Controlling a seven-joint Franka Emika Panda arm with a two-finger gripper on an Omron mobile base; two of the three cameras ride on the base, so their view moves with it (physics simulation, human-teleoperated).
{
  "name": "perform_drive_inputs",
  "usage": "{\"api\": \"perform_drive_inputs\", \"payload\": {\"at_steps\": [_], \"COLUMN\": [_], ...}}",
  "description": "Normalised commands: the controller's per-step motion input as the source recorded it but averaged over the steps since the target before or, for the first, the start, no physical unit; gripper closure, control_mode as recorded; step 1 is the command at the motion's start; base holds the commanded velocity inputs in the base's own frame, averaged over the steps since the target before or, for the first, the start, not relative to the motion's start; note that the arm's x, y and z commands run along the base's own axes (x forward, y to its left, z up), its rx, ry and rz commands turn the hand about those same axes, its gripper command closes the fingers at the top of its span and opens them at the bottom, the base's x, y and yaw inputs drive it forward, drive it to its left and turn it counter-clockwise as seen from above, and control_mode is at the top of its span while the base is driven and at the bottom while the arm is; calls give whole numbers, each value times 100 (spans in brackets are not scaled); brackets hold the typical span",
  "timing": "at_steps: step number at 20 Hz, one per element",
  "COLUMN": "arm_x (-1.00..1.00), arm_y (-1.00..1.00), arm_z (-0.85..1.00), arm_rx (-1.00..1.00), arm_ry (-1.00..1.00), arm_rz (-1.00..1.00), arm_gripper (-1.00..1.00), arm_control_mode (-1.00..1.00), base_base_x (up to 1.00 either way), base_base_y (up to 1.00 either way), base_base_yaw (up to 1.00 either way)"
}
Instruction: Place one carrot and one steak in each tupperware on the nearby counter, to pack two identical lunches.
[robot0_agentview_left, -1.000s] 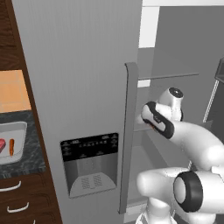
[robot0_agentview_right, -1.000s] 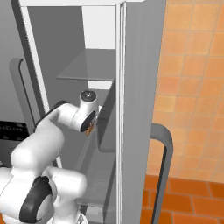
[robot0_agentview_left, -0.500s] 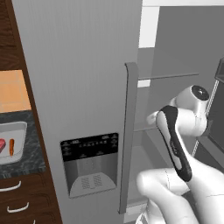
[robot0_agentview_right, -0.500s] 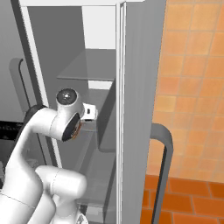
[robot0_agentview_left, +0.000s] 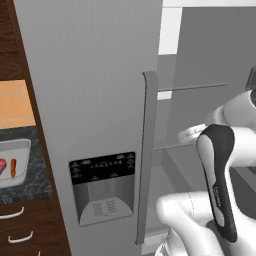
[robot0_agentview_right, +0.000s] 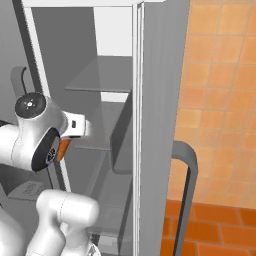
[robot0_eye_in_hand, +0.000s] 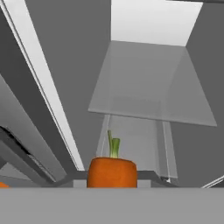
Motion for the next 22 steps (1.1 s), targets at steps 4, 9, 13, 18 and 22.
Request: {"api": "perform_drive_inputs", "payload": {"at_steps": [4, 9, 13, 18, 22], "arm_x": [-88, -77, 0, 0, 0], "arm_y": [14, 1, 0, 0, 0], "arm_z": [88, 61, 0, 0, 0], "arm_rx": [0, -2, 0, 0, 0], "arm_ry": [0, -6, 0, 0, 0], "arm_rz": [-1, 0, 0, 0, 0], "arm_gripper": [100, 100, 100, 100, 100], "arm_control_mode": [-100, 100, 100, 100, 100], "base_base_x": [0, -18, -88, -75, -32], "base_base_y": [0, 9, 80, 100, 100], "base_base_yaw": [0, 0, 0, 0, 0]}}
